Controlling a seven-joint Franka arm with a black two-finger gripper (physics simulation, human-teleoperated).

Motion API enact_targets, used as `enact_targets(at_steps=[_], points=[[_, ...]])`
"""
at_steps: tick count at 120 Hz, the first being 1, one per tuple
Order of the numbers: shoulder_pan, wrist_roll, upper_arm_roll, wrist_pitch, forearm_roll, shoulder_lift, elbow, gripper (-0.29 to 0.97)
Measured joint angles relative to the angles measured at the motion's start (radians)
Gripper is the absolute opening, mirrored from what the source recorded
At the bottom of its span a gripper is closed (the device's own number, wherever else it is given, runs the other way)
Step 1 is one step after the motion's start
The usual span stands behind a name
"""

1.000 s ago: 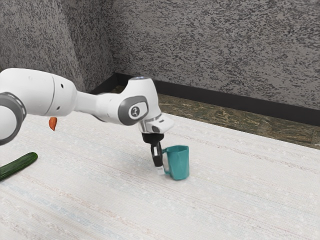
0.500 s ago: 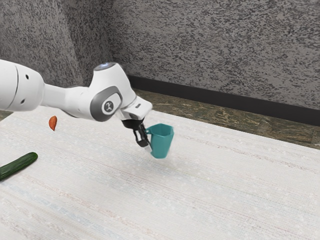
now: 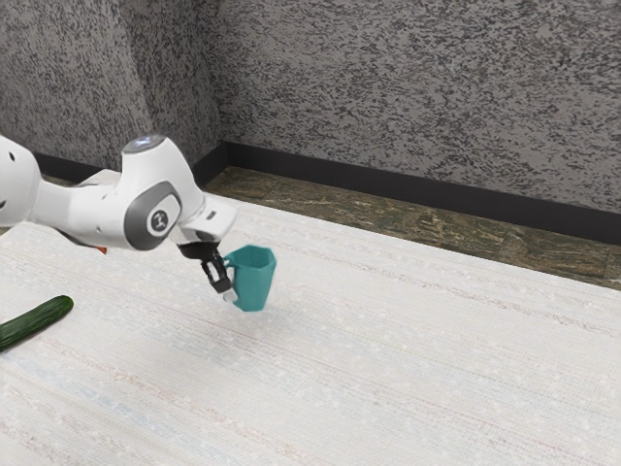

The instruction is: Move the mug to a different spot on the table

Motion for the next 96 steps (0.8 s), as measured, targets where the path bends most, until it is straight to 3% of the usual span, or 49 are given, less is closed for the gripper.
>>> enact_targets(at_steps=[21, 56, 96], points=[[0.038, -0.002, 0.005, 0.008, 0.007, 0.021, -0.038, -0.04], [0.073, 0.027, 0.003, -0.001, -0.007, 0.017, -0.114, 0.45], [0.083, 0.053, -0.039, -0.008, -0.024, -0.118, -0.125, 0.63]])
